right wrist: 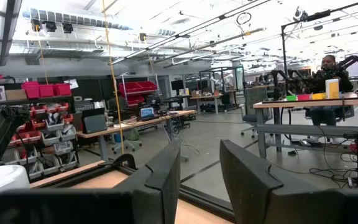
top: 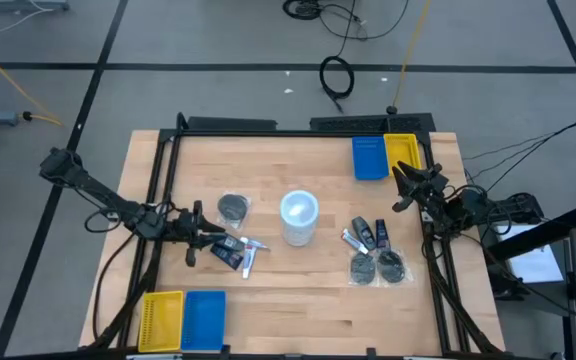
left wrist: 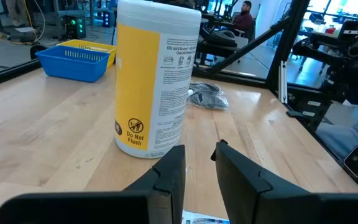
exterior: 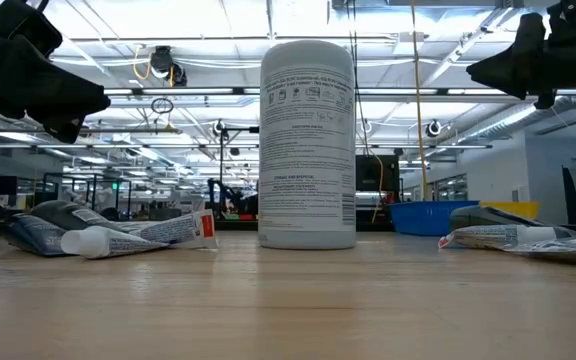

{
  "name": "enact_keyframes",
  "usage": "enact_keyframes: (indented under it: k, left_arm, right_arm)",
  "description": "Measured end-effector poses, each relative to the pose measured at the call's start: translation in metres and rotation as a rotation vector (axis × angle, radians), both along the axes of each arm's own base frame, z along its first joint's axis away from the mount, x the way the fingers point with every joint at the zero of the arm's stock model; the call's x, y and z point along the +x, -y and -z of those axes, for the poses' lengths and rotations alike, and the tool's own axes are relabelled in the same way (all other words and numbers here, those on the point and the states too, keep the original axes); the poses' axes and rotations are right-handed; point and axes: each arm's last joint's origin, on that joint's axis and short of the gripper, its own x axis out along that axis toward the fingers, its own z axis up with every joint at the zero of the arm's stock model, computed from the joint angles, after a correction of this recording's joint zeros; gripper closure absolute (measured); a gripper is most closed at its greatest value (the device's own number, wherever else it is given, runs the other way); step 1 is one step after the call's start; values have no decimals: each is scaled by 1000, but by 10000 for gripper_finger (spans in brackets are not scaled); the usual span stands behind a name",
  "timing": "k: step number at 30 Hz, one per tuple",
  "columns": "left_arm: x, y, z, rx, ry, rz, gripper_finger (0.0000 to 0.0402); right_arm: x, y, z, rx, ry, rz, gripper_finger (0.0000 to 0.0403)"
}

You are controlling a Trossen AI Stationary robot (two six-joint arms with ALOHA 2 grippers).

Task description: Pick & Place Travel size toiletries

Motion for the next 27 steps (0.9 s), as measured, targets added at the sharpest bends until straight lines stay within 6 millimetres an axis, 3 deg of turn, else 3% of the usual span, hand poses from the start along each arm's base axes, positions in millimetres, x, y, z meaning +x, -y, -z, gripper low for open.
enact_keyframes:
  k: [16, 27]
  left_arm:
    - [0, 0, 0, 7, 0, 0, 314]
    - [2, -7, -14, 178, 124, -128, 314]
  right_arm:
    - [0, 0, 0, 0, 0, 0, 298]
    - [0, 0, -1, 1, 7, -1, 298]
